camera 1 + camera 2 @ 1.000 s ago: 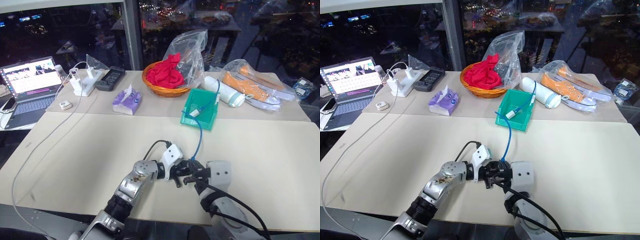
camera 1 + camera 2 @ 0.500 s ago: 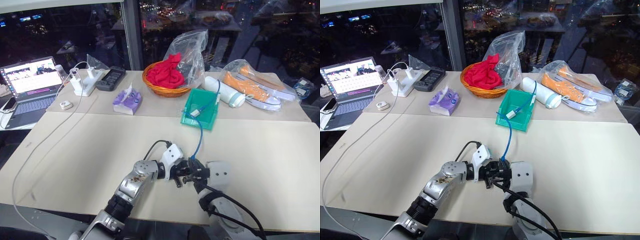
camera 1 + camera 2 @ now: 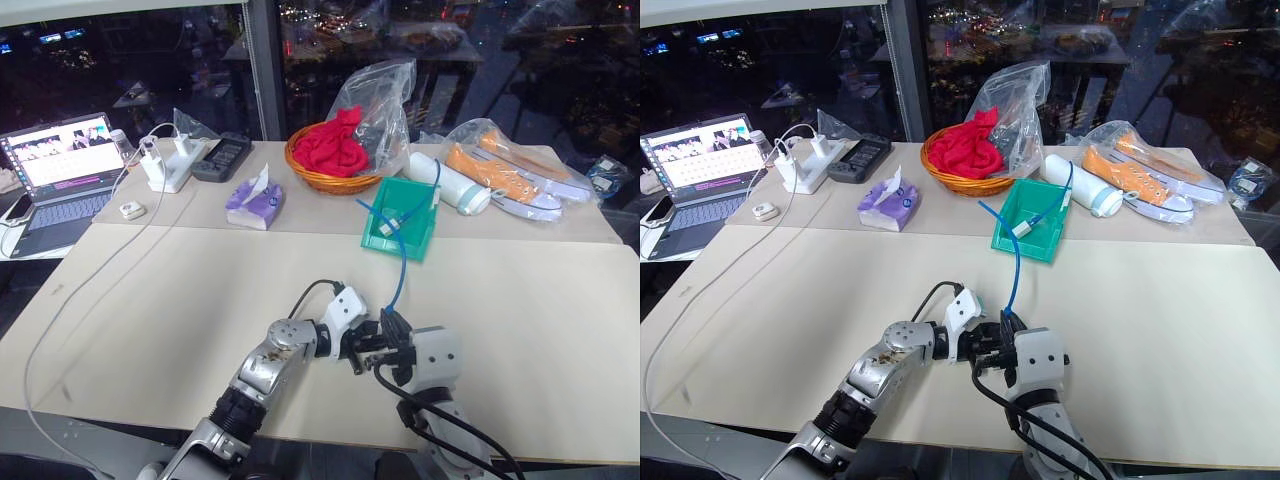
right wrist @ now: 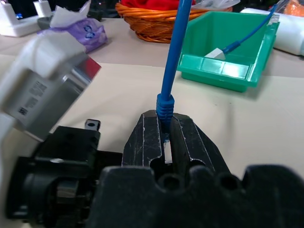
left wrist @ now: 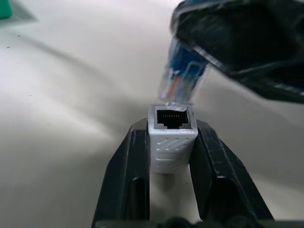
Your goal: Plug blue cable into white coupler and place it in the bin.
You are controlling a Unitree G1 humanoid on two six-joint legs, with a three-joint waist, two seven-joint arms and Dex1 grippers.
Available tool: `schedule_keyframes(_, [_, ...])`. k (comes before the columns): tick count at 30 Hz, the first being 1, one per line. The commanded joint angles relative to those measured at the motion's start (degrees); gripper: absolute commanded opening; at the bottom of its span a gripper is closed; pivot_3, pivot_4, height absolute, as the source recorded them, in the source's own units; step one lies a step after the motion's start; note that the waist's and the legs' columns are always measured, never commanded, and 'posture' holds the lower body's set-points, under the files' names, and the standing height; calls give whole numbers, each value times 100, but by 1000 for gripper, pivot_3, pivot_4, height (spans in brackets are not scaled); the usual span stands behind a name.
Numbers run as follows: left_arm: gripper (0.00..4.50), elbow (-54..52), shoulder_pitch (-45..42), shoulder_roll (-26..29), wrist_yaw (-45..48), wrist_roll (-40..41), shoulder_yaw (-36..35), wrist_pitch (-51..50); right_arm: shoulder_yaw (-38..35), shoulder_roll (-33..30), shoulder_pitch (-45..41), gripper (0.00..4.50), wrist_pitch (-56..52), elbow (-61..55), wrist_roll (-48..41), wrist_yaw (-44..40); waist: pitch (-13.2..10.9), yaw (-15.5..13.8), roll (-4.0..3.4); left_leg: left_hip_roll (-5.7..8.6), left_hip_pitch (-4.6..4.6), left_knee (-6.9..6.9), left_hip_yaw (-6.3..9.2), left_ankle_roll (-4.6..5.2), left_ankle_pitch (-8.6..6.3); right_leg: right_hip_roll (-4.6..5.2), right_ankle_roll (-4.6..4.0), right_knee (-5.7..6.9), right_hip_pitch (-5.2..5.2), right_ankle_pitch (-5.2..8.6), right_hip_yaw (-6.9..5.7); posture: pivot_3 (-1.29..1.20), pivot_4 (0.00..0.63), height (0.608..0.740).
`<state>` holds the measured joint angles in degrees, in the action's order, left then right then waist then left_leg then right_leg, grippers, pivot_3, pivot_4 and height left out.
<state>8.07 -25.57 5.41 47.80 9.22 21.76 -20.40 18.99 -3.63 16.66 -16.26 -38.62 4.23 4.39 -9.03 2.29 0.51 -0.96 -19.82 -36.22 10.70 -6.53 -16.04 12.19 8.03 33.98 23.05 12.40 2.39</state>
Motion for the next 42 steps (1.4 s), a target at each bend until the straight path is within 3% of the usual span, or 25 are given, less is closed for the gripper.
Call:
schedule_keyframes(1, [670, -166, -60, -28, 58, 73, 28, -56, -19, 69, -43, 0, 272, 9, 125, 27, 0, 0, 0, 0, 0, 0, 0, 0, 0, 0, 0, 0, 0, 0, 0, 0, 150, 740])
schedule_keyframes(20, [670, -282, -39, 48, 76, 73, -10, -130, -444, 210, 129, 0, -1, 381, -97, -192, 0, 8, 0, 0, 2, 0, 0, 0, 0, 0, 0, 1, -1, 0, 0, 0, 150, 740])
schedule_keyframes(30, [670, -265, -32, 53, 59, 73, -24, -106, -321, 205, 333, 0, -461, 46, -335, -454, 1, 8, -1, -1, 3, 0, 0, 3, -1, 0, 0, 2, -2, 0, 0, 0, 150, 740])
schedule_keyframes(42, [670, -209, -62, 45, 43, 58, -42, -79, -39, 270, -7, 0, -582, 106, -152, -440, 1, 23, -1, -1, 5, 0, 0, 3, -1, -1, -1, 5, -2, 0, 1, 0, 150, 740])
